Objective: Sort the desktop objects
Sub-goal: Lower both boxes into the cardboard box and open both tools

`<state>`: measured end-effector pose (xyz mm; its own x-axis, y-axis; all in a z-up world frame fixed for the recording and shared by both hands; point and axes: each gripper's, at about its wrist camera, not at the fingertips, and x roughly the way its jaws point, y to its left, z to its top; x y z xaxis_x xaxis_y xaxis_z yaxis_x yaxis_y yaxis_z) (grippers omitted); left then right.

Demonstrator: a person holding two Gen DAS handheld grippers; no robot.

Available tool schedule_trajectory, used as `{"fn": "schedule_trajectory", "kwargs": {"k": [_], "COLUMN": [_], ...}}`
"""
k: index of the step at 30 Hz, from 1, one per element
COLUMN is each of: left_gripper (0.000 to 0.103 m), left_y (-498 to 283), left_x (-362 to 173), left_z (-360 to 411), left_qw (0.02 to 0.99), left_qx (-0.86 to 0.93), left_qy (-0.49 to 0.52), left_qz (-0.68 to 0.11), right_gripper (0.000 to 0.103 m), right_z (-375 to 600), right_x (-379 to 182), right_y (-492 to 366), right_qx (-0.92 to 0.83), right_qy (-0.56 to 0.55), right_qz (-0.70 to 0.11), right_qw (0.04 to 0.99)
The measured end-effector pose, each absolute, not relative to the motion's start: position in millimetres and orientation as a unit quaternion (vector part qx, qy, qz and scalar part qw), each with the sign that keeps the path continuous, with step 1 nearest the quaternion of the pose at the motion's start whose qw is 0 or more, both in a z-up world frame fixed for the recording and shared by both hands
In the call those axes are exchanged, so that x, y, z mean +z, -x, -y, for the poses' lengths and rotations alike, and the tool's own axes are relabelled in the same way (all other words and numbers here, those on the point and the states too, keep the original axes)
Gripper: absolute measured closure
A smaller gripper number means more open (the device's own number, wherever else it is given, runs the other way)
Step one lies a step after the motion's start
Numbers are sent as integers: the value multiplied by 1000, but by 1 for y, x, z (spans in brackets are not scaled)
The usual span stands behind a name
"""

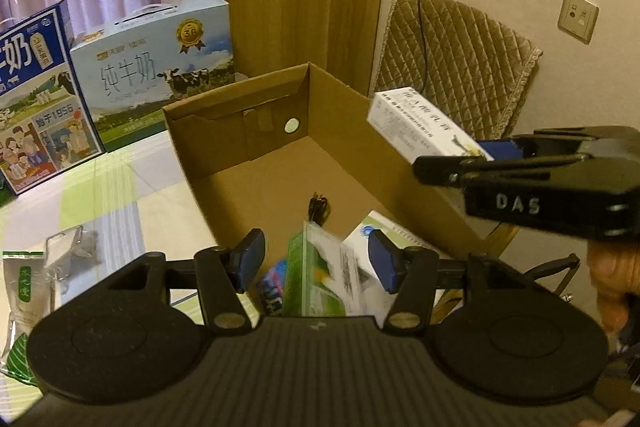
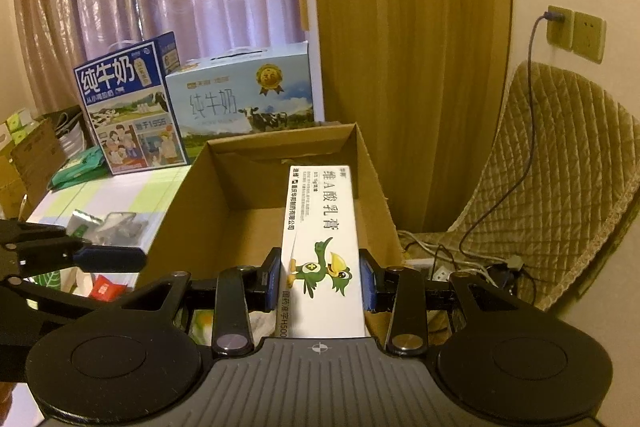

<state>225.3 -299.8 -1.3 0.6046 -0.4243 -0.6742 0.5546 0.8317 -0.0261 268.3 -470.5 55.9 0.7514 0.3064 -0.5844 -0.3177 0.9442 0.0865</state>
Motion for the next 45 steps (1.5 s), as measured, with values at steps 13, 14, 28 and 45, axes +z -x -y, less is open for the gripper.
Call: {"fn": "schedule_trajectory", "kwargs": {"k": [13,14,28,45], "left_gripper": [51,51,46,32], "left_y": [-218,-218,-213,-178], "left_x": [9,9,5,25], "left_z": [273,273,256,187], "left_qw": [900,900,901,916], "left_qx": [-262,-262,-255,-212], "left_qy": [-77,-76,-64,-50], "left_qz": [-340,-341,-346,-338], "right_gripper": [67,67,45,31], "right_z": [457,455,447,448], "right_x": [54,54,57,83], "right_y": [-268,-268,-269,-224], "right_qx": [176,177,176,172], "right_qy": [10,11,2,-14], "right_qz": [-318,-318,-324,-312], "right_qw": [932,931,930,934]}}
